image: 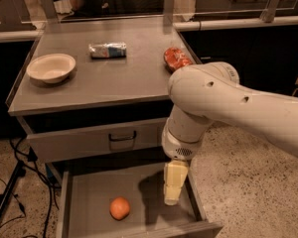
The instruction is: Pick orange from middle drawer and place on counter
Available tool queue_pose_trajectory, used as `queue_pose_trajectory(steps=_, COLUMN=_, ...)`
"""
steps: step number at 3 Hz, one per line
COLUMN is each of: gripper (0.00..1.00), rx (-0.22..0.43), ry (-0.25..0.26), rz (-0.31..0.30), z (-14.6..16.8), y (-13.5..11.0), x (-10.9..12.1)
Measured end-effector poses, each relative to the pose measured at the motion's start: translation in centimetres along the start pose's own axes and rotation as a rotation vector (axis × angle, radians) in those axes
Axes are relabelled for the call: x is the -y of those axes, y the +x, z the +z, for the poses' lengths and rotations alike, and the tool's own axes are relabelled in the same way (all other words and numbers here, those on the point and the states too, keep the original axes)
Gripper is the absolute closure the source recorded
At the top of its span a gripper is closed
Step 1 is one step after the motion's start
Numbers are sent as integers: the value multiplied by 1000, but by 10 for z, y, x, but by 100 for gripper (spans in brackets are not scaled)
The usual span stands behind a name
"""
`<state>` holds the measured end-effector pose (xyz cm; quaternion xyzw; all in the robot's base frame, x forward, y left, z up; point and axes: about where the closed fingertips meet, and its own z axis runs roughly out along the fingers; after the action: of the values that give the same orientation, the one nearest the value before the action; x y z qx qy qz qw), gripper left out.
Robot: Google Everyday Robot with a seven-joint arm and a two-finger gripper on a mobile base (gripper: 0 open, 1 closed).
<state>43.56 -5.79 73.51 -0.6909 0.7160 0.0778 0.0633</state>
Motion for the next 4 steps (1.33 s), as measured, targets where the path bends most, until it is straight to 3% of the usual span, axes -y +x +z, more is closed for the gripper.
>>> queue_pose_trajectory(steps=1, gripper=0, rx=8, ry=-17, rz=-1, z=30, y=-15, x=-4)
queue_pose_trajectory(steps=2, gripper=0, rx=21, ry=5, rz=-21, z=50, y=-36, x=10)
queue_pose_trajectory(steps=3, gripper=0, rx=84, ry=-8, rz=11, z=66, y=-48, x=20)
queue_pose_trajectory(steps=4, gripper=0, rx=88, ry=-12, rz=13, z=68, y=-49, x=20)
